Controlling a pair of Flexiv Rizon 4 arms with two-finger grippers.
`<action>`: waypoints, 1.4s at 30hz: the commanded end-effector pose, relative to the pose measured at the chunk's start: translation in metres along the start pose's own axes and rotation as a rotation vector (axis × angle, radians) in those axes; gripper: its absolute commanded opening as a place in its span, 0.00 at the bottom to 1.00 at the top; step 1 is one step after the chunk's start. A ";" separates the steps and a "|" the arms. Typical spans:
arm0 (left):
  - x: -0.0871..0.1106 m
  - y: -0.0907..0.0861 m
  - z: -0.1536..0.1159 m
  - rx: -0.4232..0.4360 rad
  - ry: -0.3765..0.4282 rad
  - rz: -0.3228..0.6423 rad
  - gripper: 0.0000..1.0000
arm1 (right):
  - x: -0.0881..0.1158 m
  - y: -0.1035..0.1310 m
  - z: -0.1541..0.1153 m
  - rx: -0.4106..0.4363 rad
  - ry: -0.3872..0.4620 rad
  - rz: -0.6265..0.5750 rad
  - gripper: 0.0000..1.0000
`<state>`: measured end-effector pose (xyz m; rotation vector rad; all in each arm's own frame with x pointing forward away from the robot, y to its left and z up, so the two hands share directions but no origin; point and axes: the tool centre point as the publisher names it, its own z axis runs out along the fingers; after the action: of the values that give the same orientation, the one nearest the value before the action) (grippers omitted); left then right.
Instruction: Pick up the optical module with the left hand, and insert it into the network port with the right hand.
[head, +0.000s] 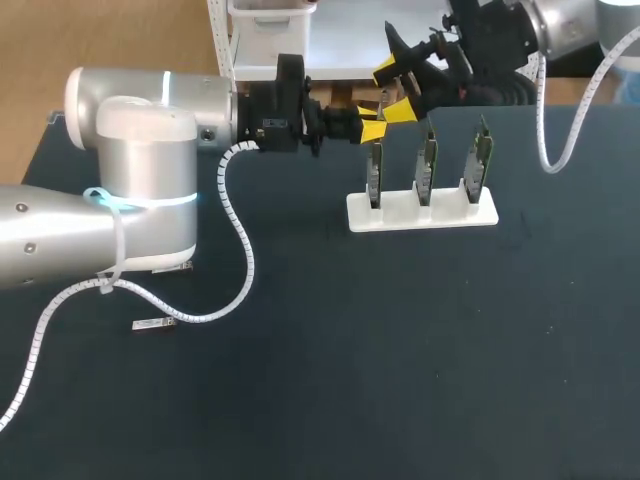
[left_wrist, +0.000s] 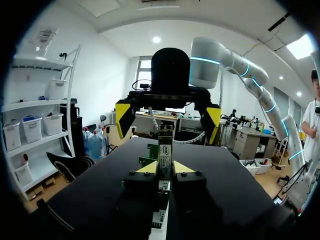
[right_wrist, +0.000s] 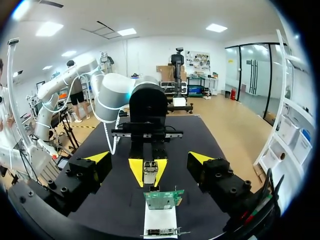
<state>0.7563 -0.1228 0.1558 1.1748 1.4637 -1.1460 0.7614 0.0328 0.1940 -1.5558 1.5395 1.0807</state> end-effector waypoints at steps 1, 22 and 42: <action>0.000 0.001 0.001 -0.001 0.000 0.000 0.00 | 0.002 0.001 0.001 0.002 0.004 0.006 0.87; 0.000 0.001 0.001 -0.001 0.000 0.000 0.44 | 0.008 0.003 0.000 0.007 0.008 0.027 0.00; 0.012 0.010 -0.022 0.009 0.160 0.021 1.00 | 0.012 0.005 -0.002 0.012 -0.002 0.034 0.00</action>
<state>0.7573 -0.1034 0.1445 1.2569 1.5312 -1.0720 0.7594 0.0275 0.1850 -1.5314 1.5744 1.0946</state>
